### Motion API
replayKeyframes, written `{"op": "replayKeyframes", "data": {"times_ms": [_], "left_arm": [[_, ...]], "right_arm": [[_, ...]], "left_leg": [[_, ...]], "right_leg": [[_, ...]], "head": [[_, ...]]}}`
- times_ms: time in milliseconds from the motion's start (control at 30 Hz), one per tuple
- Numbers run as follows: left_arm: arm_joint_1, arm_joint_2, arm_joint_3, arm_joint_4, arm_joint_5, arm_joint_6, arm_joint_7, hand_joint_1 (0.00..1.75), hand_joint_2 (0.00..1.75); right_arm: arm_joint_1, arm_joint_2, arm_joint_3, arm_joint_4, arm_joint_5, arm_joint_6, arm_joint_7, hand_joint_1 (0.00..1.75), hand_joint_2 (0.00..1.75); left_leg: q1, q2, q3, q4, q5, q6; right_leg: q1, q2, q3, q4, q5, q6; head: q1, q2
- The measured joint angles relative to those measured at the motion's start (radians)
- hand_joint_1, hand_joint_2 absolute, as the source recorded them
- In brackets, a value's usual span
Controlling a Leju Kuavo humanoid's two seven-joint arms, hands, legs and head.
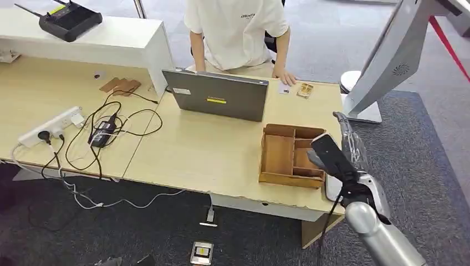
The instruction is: Pass the card to the sensor for recognition and then transmit it.
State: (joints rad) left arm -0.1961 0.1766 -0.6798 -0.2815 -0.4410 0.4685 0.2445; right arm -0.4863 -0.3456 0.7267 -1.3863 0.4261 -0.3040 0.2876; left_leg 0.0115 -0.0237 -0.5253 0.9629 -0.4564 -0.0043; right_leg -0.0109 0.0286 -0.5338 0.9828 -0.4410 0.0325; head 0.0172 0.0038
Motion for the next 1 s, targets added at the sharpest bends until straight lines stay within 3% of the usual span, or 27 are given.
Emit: {"op": "replayKeyframes", "data": {"times_ms": [1000], "left_arm": [[0.000, 0.000, 0.004, 0.000, 0.000, 0.000, 0.000, 0.00, 0.00]], "right_arm": [[0.004, -0.005, 0.000, -0.006, 0.000, 0.000, 0.000, 0.00, 1.75]], "left_leg": [[0.000, 0.000, 0.000, 0.000, 0.000, 0.000]], "right_leg": [[0.000, 0.000, 0.000, 0.000, 0.000, 0.000]], "head": [[0.000, 0.000]]}}
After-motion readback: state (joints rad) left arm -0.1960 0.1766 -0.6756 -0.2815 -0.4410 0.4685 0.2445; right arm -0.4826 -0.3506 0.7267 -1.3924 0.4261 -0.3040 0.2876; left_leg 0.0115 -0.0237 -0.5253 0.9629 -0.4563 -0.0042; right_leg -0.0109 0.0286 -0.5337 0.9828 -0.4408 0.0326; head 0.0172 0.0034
